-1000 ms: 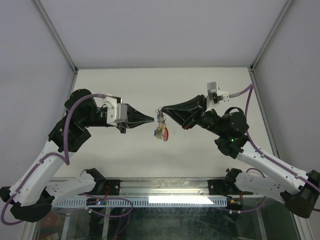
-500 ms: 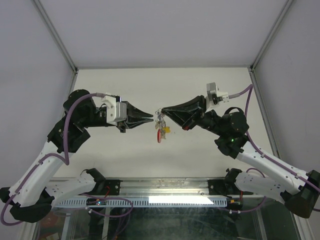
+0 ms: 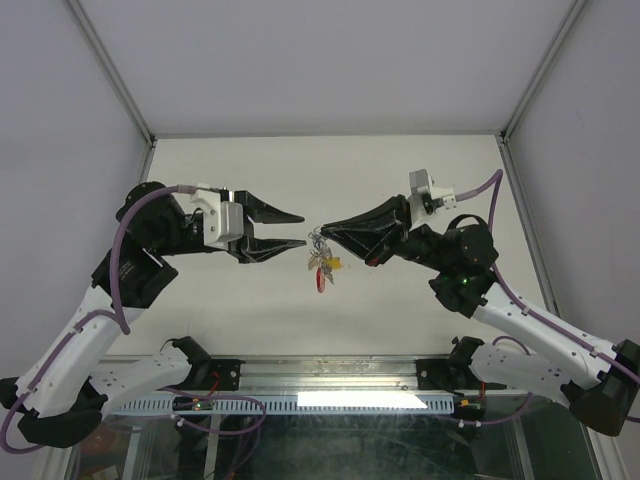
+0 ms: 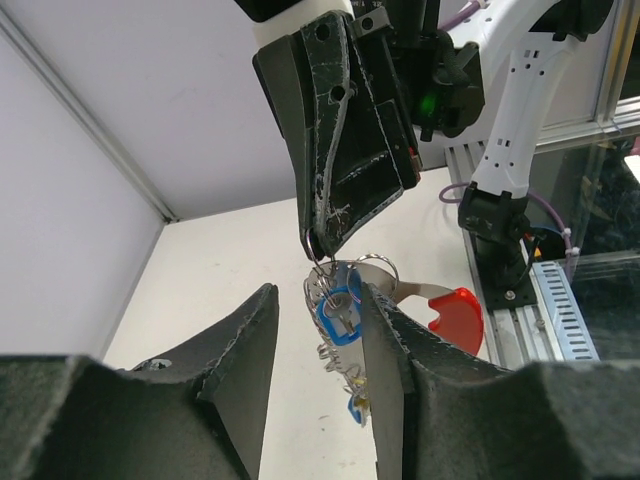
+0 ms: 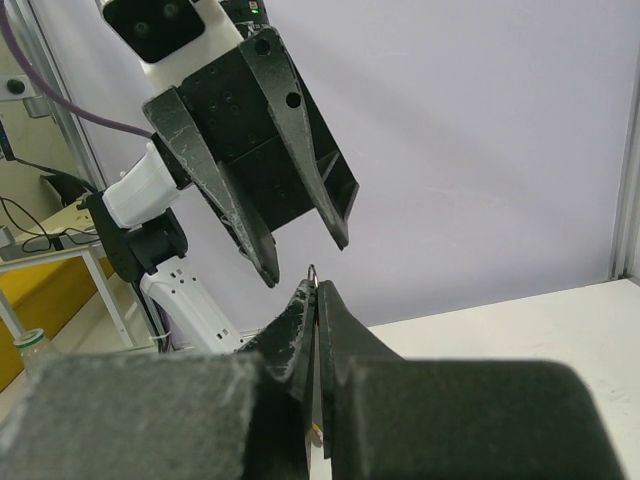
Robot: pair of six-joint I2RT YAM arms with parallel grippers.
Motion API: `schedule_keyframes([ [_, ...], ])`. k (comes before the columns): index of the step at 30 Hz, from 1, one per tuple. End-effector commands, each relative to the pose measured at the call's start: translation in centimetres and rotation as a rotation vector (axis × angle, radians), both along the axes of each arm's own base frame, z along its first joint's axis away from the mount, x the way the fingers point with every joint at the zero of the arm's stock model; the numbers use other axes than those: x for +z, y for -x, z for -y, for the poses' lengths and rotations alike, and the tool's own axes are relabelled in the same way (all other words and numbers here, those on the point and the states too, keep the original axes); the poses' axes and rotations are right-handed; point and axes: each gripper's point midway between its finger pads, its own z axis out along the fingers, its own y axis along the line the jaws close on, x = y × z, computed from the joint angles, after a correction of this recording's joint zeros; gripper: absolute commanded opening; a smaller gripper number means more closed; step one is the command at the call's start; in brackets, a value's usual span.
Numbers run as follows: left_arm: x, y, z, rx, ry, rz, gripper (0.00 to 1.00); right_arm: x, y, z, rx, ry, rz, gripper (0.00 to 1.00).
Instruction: Put the keys on the keyring
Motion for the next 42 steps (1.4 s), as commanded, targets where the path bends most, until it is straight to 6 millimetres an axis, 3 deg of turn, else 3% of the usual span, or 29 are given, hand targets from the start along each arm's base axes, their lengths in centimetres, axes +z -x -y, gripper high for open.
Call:
schedule_keyframes([
  [1,0.3,0.7,0.6,-0.051,0.021,-0.001,0.38,3.9,1.6,1.4,0.014,-0.107,0.09,0.0],
  [4,0.0,0.6,0.8,-0.061,0.015,-0.008,0.37,4.0,1.6,1.3,0.014,-0.108,0.091,0.0],
  [15,-0.3,0.5,1.2,-0.081,0.013,-0.024,0.18,3.8,1.4,1.2,0.008,-0.105,0.086,0.0],
  [22,-0.3,0.5,1.3,-0.078,0.014,-0.024,0.0,3.8,1.4,1.2,0.002,-0.11,0.079,0.0],
  [42,0.7,-0.5,0.7,0.006,0.067,-0.021,0.0,4.0,-0.6,2.1,-0.136,-0.159,0.028,0.0],
])
